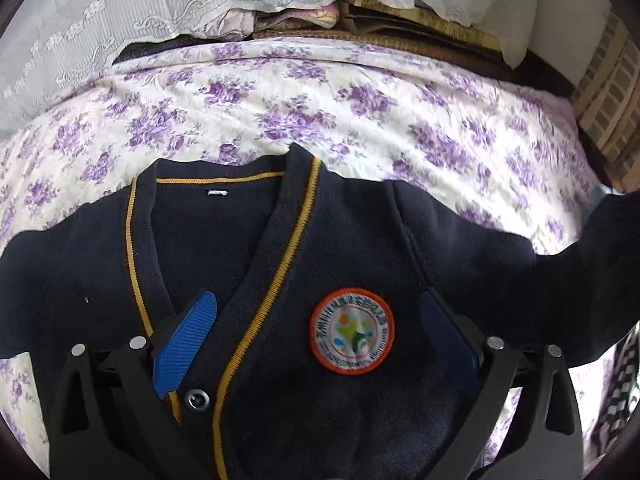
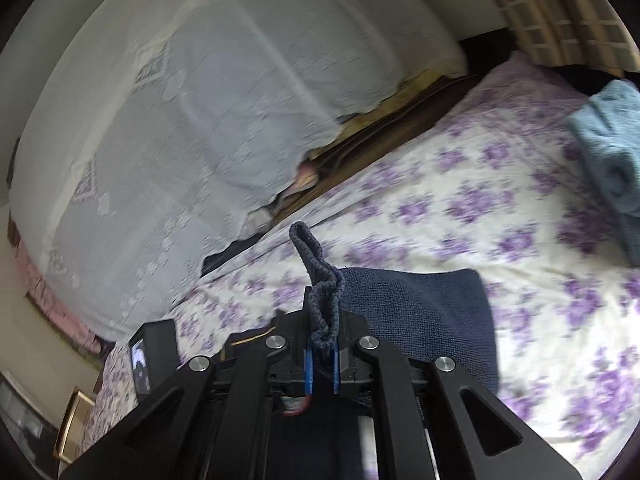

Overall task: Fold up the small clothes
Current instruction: 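Carry the sleeve cuff across the cardigan body with the right gripper, then release the sleeve on the body while the left gripper grasps the other sleeve cuff, then carry the second sleeve cuff across the body with the left gripper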

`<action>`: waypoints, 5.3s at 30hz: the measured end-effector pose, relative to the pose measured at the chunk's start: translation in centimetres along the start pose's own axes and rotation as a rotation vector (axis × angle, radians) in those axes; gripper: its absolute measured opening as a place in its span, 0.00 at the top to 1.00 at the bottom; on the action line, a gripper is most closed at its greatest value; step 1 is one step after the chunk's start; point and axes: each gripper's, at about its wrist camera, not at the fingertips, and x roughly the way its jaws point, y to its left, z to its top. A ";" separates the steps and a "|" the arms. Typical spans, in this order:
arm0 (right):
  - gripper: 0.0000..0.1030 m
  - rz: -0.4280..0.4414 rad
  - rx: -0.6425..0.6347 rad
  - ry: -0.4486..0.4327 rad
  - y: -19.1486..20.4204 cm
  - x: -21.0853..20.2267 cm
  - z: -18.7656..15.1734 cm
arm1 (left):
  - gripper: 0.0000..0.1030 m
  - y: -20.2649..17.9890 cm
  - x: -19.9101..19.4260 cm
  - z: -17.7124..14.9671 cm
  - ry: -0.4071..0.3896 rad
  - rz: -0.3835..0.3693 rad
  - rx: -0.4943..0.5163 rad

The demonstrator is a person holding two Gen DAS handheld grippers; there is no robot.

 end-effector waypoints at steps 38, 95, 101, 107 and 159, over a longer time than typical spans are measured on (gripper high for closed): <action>0.26 0.173 -0.223 0.327 17.0 13.6 -8.0 | 0.05 17.2 -0.7 -0.6 -0.113 0.151 -0.322; 0.03 0.271 0.061 0.250 -3.9 11.5 -4.5 | 0.04 23.6 -6.5 -4.6 -0.077 0.092 -0.464; 0.03 0.143 -0.033 0.280 -1.8 11.9 -5.4 | 0.05 35.4 -10.3 -11.6 -0.108 0.122 -0.760; 0.03 0.171 0.074 0.205 -2.2 10.5 -6.4 | 0.17 42.8 -11.5 -15.2 -0.250 -0.126 -1.022; 0.03 0.348 0.241 0.304 -0.8 8.3 2.7 | 0.91 3.9 -7.8 0.6 -0.228 -0.091 -0.032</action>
